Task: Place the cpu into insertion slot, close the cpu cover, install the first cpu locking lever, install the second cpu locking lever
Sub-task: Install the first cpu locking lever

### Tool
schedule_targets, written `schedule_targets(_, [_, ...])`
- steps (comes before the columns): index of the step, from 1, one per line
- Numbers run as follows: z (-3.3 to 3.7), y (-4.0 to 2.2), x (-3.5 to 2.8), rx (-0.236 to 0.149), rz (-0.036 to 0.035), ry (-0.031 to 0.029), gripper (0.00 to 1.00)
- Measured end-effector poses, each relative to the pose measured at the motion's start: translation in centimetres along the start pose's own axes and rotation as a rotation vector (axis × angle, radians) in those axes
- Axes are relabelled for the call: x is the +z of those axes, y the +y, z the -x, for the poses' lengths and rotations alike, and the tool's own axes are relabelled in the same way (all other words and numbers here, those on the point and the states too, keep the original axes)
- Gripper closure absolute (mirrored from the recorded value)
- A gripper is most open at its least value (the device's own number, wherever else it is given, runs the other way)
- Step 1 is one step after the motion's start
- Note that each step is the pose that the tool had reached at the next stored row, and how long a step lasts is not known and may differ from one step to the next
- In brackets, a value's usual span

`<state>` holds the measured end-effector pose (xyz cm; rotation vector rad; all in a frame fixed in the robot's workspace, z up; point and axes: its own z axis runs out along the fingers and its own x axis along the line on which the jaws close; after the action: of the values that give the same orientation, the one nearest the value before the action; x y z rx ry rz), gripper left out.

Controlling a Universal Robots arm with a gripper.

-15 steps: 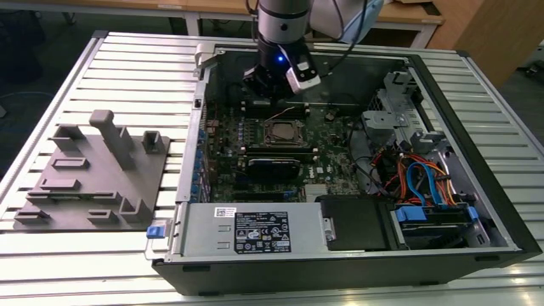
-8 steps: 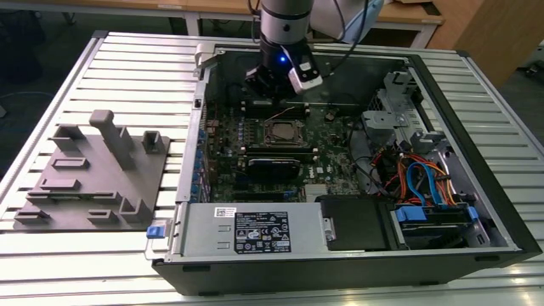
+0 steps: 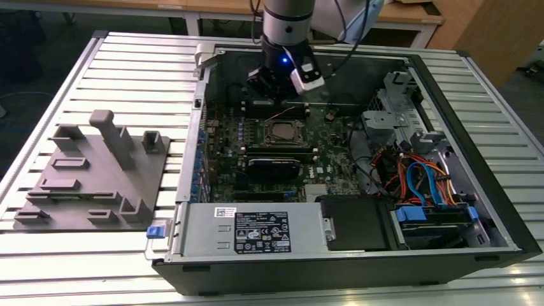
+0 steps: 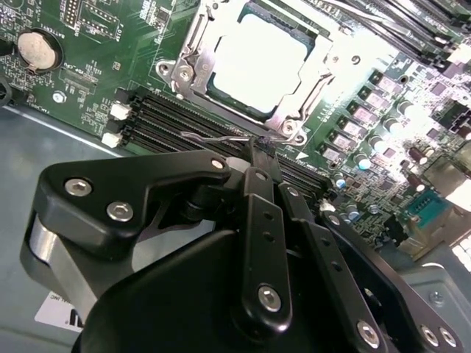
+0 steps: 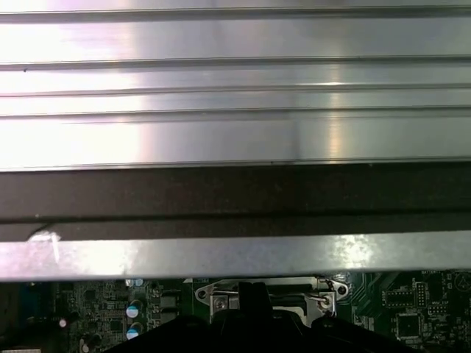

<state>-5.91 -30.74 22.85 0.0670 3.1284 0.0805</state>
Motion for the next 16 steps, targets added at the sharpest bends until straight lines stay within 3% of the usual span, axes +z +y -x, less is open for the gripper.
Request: schedule_targets(16, [0.18,0.05,0.09,0.000,-0.0002,0.0001,0.89])
